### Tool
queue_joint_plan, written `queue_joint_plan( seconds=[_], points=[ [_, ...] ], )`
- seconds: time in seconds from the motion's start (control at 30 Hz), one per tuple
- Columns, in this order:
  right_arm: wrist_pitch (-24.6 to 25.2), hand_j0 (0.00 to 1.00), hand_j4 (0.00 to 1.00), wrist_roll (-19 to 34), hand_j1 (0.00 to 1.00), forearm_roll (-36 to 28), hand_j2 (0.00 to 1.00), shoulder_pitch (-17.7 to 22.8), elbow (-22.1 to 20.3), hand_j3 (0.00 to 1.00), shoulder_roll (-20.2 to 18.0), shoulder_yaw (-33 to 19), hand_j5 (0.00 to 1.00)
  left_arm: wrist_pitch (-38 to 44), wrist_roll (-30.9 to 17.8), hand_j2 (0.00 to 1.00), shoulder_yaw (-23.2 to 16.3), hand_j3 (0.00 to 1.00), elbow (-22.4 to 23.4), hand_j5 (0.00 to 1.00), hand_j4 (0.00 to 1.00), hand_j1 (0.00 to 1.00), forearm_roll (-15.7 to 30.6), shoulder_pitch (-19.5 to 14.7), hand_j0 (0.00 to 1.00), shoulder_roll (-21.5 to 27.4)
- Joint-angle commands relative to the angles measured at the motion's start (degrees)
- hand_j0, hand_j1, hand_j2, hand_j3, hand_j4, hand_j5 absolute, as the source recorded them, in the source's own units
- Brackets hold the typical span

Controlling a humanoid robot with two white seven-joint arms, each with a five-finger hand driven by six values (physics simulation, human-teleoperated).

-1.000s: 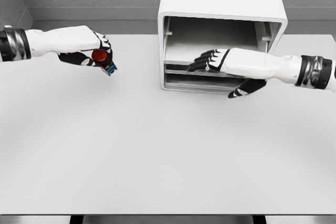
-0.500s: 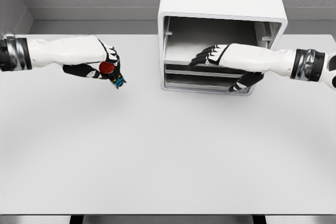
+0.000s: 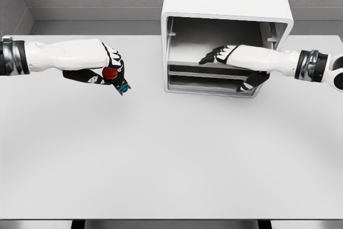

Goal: Slide open multi-storey tabletop storage cabinets and put open load switch and slide close multi-storey tabletop storage cabinets

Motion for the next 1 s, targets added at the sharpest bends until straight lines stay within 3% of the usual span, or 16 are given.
queue_joint_plan(
  seconds=[0.0, 0.17, 0.43, 0.97],
  points=[
    [0.1, 1.00, 1.00, 0.0, 1.00, 0.1, 1.00, 0.0, 0.3, 1.00, 0.0, -0.1, 1.00, 0.1, 0.1, 0.42, 0.3, 0.42, -0.4, 0.42, 0.42, 0.42, 0.4, 0.0, 0.42, 0.3],
    [0.1, 1.00, 1.00, 0.0, 1.00, 0.1, 1.00, 0.4, -0.3, 1.00, -0.2, -0.2, 1.00, 0.1, 0.1, 0.42, 0.4, 0.42, -1.2, 0.42, 0.42, 0.42, 0.5, 0.0, 0.42, 0.8],
    [0.1, 1.00, 1.00, 0.0, 1.00, 0.1, 1.00, 1.5, -6.5, 1.00, -1.7, -0.3, 1.00, 0.1, 0.2, 0.42, 0.6, 0.42, -1.8, 0.42, 0.42, 0.42, 0.5, -0.3, 0.42, 0.8],
    [0.1, 1.00, 1.00, -0.1, 1.00, 0.0, 1.00, 5.2, -18.7, 1.00, -9.4, -0.9, 1.00, 0.1, 0.4, 0.42, 0.4, 0.42, -2.8, 0.42, 0.42, 0.42, 0.5, -0.2, 0.42, 0.9]
  ],
)
